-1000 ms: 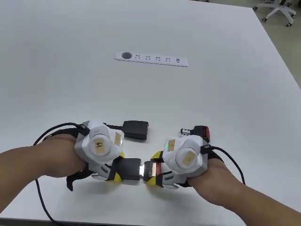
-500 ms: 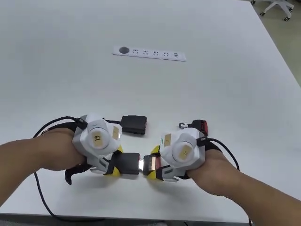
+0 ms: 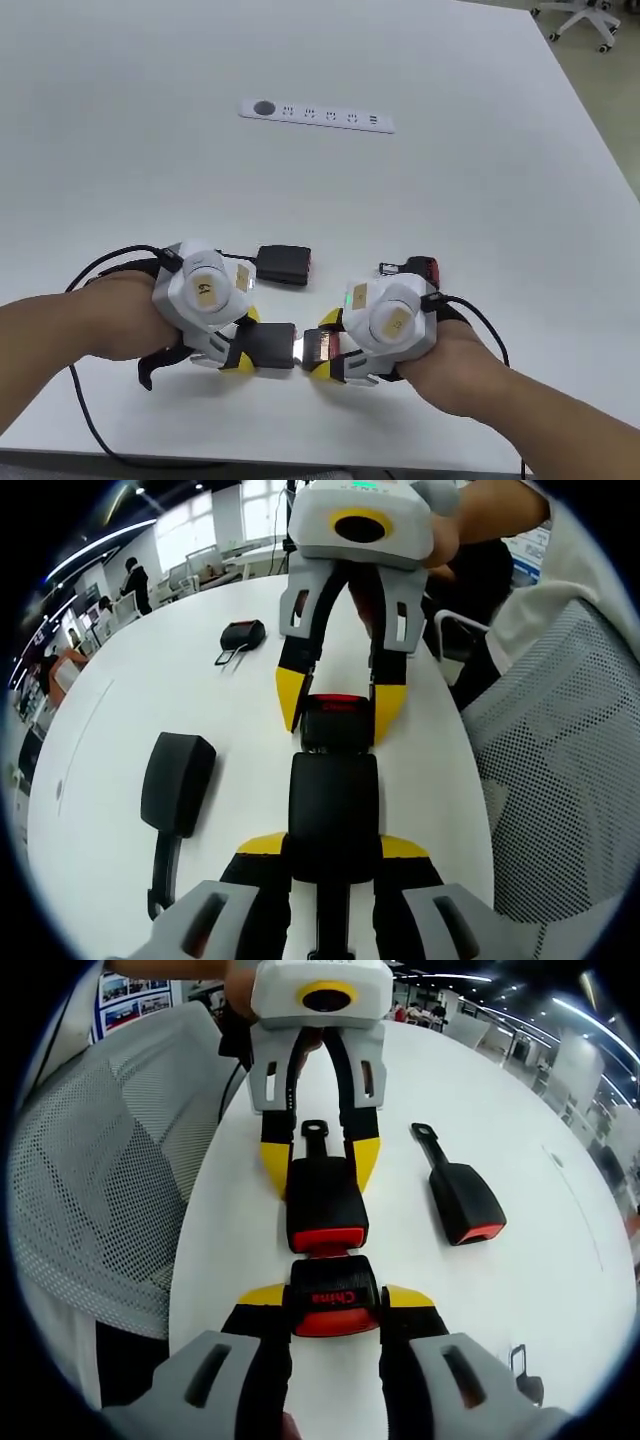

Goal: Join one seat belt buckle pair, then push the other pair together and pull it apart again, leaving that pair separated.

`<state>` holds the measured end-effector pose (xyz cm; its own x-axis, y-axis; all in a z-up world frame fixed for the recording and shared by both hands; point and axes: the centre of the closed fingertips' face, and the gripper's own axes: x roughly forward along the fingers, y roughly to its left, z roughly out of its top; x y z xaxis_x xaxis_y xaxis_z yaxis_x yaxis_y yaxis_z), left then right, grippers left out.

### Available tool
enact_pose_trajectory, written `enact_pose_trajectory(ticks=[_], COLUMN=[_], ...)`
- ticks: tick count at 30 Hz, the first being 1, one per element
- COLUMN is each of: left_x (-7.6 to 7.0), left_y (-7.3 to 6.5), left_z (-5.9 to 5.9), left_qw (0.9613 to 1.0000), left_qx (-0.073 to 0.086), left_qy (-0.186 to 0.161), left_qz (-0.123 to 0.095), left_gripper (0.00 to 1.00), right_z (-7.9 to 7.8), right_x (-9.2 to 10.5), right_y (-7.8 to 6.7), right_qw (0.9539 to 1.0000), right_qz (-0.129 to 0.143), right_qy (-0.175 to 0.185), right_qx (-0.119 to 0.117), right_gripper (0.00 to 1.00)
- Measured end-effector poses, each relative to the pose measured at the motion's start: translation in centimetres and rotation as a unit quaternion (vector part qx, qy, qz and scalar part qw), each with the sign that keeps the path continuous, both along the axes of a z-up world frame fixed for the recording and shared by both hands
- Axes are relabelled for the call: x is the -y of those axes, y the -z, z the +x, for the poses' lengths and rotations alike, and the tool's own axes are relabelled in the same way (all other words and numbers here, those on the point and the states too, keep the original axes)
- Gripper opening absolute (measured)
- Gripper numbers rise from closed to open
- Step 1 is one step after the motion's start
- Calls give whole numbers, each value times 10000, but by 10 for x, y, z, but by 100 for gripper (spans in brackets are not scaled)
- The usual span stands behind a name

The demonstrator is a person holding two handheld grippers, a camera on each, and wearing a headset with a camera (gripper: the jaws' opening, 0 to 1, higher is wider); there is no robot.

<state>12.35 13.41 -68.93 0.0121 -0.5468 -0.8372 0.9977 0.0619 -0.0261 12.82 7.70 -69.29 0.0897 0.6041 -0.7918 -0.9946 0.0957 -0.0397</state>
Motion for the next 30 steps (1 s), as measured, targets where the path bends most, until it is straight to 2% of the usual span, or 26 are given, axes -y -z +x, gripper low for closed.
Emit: enact_pose_trajectory(ticks=[12,17,20,24,27,30], left_x=[1,2,1,-1,-1,-2], left_y=[-2,-3,-3,2,2,3], left_z=[1,1,3,4,5,5], left_qw=[9999,10000,9996,9999,9996,9996], left_qx=[2,-24,-172,-59,-81,-68], left_qy=[-84,-67,-226,-151,-273,-257], left_qz=[-81,-5,-23,24,14,30], left_gripper=[31,32,33,33,34,34], right_z=[1,2,3,5,3,3], right_x=[0,0,-1,-1,-1,-2], right_y=[-1,-1,0,0,0,0], right_qw=[9999,9999,9998,9999,9999,9998], right_qz=[69,53,69,94,65,76], right_qy=[98,136,161,114,111,186], right_qx=[-28,-26,-52,-69,-33,-95], right_gripper=[32,33,33,34,34,35])
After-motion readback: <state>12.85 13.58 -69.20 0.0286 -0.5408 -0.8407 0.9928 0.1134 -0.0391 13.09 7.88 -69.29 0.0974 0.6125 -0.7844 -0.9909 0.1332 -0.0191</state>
